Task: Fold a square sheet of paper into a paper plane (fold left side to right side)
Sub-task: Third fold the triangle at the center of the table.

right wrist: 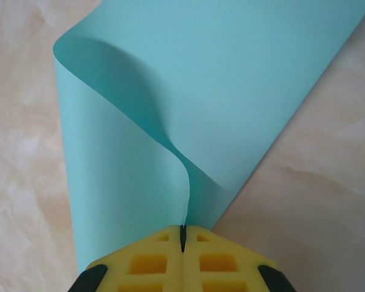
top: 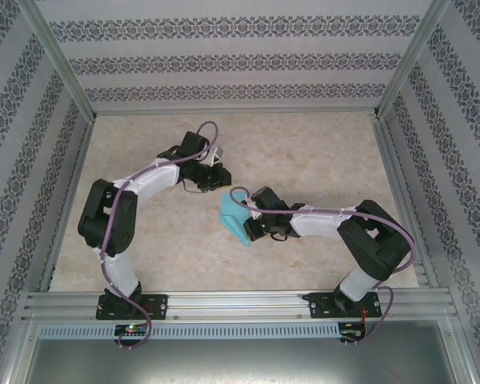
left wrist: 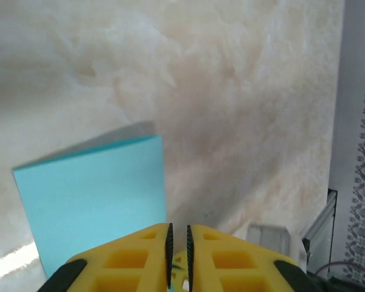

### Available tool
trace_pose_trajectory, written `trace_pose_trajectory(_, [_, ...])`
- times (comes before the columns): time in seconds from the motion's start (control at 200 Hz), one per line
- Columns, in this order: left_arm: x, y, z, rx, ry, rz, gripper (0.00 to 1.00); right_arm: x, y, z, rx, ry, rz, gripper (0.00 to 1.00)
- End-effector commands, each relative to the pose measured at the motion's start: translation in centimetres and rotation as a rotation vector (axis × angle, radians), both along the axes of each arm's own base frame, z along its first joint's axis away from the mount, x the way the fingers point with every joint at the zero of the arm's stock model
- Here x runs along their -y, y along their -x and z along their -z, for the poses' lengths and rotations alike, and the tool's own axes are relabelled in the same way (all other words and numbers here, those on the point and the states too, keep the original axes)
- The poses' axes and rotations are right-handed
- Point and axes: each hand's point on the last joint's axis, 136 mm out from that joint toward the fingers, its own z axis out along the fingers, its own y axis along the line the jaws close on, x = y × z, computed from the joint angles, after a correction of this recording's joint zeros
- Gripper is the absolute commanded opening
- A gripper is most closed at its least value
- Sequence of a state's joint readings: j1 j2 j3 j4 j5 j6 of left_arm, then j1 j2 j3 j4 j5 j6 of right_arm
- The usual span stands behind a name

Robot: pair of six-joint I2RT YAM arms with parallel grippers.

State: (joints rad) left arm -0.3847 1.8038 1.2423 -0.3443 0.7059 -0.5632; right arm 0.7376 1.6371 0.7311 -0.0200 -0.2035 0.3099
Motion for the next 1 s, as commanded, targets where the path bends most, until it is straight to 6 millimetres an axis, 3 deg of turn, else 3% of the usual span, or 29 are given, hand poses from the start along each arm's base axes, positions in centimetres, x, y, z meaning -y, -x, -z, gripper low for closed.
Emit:
trace_pose_trajectory(0.0, [1.3,2.6,0.0,-0.033,0.118,0.047,0.16,1.1,2.1,2.2,-0.073,0.079,-0.03,0.0])
trace_pose_trajectory(0.3, [3.5,6.2,1.6,-0.08,0.149,0.105,0.14,1.2,2.3,2.4,-0.079,0.087,-0.035,0.0])
trace_pose_trajectory(0.495, [3.0,7.5,4.3,-0.134,0.089,0.089,0.14,1.3,2.2,2.3,-0.076,0.089,-0.033,0.0])
trace_pose_trajectory(0.994, [1.6,9.0,8.0,-0.185,0.003,0.074,0.14,1.2,2.3,2.6,-0.088,0.095,-0.039,0.0])
